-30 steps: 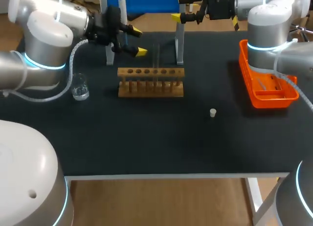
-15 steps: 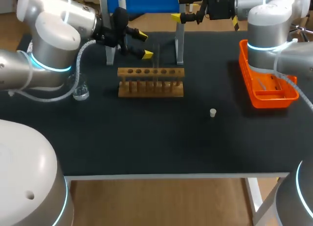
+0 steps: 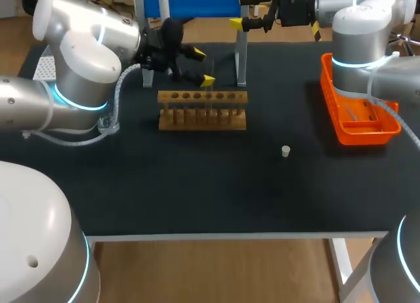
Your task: Invert the test tube, pick up the pipette, mount the tip to pipette, aspirate from beaker and dispense into the tube, eject the tip, return the pipette, and cap with the stopper.
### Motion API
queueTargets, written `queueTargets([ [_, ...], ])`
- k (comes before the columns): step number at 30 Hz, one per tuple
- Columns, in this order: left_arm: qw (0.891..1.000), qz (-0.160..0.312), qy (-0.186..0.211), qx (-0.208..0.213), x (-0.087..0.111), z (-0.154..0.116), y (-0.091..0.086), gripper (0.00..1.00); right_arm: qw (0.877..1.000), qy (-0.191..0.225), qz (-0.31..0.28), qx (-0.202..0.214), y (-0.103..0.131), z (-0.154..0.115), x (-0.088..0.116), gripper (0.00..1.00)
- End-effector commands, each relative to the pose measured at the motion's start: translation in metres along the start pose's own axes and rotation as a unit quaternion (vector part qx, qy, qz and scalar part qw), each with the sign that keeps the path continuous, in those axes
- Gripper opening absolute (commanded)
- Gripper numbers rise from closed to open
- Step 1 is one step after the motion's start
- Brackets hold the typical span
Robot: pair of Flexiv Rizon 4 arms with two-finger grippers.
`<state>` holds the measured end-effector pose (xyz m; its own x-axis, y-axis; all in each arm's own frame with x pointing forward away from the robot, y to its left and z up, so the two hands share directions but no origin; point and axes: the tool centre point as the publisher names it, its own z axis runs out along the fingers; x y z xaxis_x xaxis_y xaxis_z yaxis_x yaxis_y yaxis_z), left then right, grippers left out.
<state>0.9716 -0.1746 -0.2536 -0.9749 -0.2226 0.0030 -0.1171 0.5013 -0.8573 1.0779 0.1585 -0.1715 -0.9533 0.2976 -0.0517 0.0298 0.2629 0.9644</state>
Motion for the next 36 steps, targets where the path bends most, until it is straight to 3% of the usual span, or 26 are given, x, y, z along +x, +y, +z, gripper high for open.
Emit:
queueTargets([
  [1,1.000,0.000,0.009,-0.003,-0.007,0.005,-0.001,1.00,1.000,0.002,0.000,0.002,0.001,-0.001,-0.001,1.00],
  [36,0.999,0.007,0.039,-0.004,-0.016,0.034,0.010,1.00,1.000,0.002,0.000,0.002,0.001,-0.001,-0.001,1.00],
])
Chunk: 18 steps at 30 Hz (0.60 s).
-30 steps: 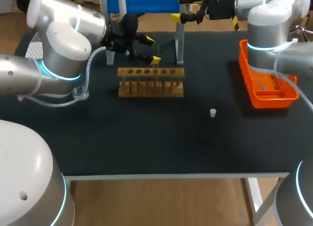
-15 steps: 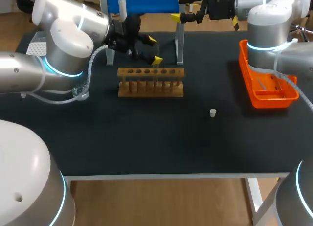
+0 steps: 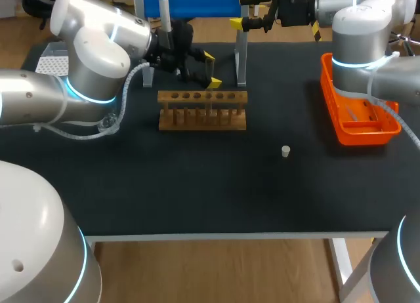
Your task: Invert the test tube, pick up the pipette, mount the tip to pipette, aspirate from beaker and dispense into the tube, eject the tip, return the pipette, and cap with the stopper.
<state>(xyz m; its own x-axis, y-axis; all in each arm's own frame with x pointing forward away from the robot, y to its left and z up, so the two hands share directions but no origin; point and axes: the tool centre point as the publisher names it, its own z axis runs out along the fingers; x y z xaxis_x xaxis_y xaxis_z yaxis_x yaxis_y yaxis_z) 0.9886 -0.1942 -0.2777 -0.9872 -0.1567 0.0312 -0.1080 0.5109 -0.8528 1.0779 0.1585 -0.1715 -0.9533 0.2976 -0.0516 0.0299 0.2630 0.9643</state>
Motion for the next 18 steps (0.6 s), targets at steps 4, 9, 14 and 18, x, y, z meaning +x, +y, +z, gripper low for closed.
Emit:
queueTargets([
  [4,1.000,0.003,0.002,0.001,-0.0049,0.0017,0.0014,1.00,1.000,0.002,0.000,0.002,0.0005,-0.0012,-0.0009,1.00],
  [9,1.000,0.004,0.002,0.002,-0.0049,0.0017,0.0021,1.00,1.000,0.002,0.000,0.002,0.0005,-0.0012,-0.0009,1.00],
  [14,1.000,0.011,-0.004,0.007,-0.0033,0.0003,0.0030,1.00,1.000,0.002,0.000,0.002,0.0005,-0.0012,-0.0009,1.00],
  [18,1.000,0.018,-0.007,0.013,-0.0025,-0.0008,0.0023,1.00,1.000,0.002,0.000,0.002,0.0005,-0.0012,-0.0009,1.00],
])
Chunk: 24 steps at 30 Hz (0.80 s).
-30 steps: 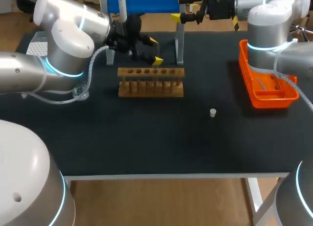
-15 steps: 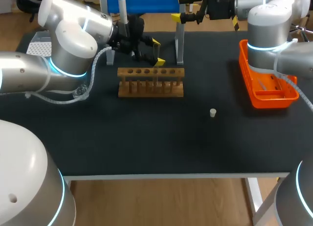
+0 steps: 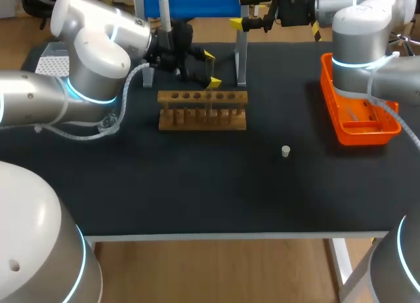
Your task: Invert the test tube, pick up the pipette, mount the tip to pipette, aspirate from beaker and dispense into the tube, eject the tip, return the pipette, and cap with the stopper.
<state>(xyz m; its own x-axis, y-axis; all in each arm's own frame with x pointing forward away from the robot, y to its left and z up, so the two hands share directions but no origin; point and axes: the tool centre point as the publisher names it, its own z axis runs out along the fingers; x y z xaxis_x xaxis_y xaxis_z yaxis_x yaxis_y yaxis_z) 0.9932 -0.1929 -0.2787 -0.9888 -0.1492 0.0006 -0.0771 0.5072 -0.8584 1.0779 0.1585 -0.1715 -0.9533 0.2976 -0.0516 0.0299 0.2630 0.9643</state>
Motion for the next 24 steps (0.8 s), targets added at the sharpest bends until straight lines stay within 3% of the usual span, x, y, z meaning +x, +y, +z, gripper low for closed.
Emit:
queueTargets([
  [1,1.000,0.004,-0.003,0.008,0.0022,-0.0010,0.0011,1.00,1.000,0.002,0.000,0.002,0.0005,-0.0012,-0.0009,1.00],
  [24,1.000,0.016,-0.015,0.016,0.0012,-0.0031,-0.0003,1.00,1.000,0.002,0.000,0.002,0.0005,-0.0012,-0.0009,1.00],
])
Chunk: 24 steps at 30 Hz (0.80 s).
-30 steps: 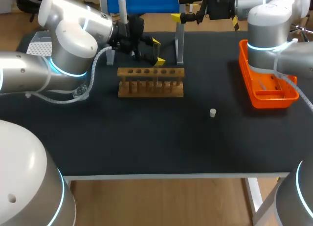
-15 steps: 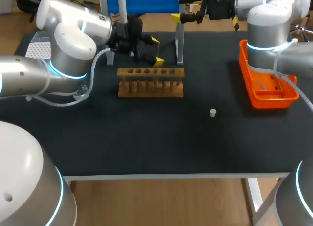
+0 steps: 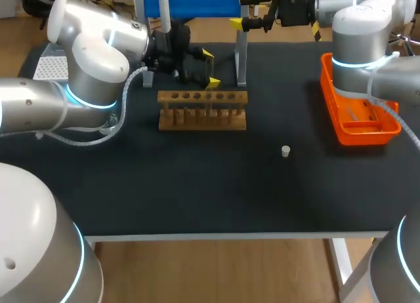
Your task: Invert the test tube, pick up the pipette, mount the tip to pipette, aspirate from beaker and dispense into the tube, eject the tip, return the pipette, and cap with the stopper.
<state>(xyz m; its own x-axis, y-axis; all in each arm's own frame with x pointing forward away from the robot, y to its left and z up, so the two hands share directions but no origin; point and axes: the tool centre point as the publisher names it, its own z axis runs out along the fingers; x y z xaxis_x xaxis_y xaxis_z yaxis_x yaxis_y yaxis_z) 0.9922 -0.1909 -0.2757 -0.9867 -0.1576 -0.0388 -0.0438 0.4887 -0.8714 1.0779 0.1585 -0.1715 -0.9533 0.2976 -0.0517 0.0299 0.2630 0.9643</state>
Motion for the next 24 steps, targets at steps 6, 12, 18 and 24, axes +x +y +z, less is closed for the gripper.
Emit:
queueTargets([
  [6,1.000,0.001,-0.001,0.002,0.001,0.000,0.001,1.00,1.000,0.002,0.000,0.002,0.001,-0.001,-0.001,1.00],
  [12,1.000,0.001,-0.001,0.002,0.001,0.000,0.001,1.00,1.000,0.003,-0.006,0.007,-0.002,-0.013,0.004,1.00],
  [18,1.000,0.001,-0.001,0.002,0.001,0.000,0.001,1.00,0.999,-0.011,-0.019,0.047,-0.021,-0.075,0.031,1.00],
  [24,1.000,0.001,-0.001,0.002,0.001,0.000,0.001,1.00,0.996,-0.043,-0.003,0.076,-0.050,-0.129,0.062,1.00],
])
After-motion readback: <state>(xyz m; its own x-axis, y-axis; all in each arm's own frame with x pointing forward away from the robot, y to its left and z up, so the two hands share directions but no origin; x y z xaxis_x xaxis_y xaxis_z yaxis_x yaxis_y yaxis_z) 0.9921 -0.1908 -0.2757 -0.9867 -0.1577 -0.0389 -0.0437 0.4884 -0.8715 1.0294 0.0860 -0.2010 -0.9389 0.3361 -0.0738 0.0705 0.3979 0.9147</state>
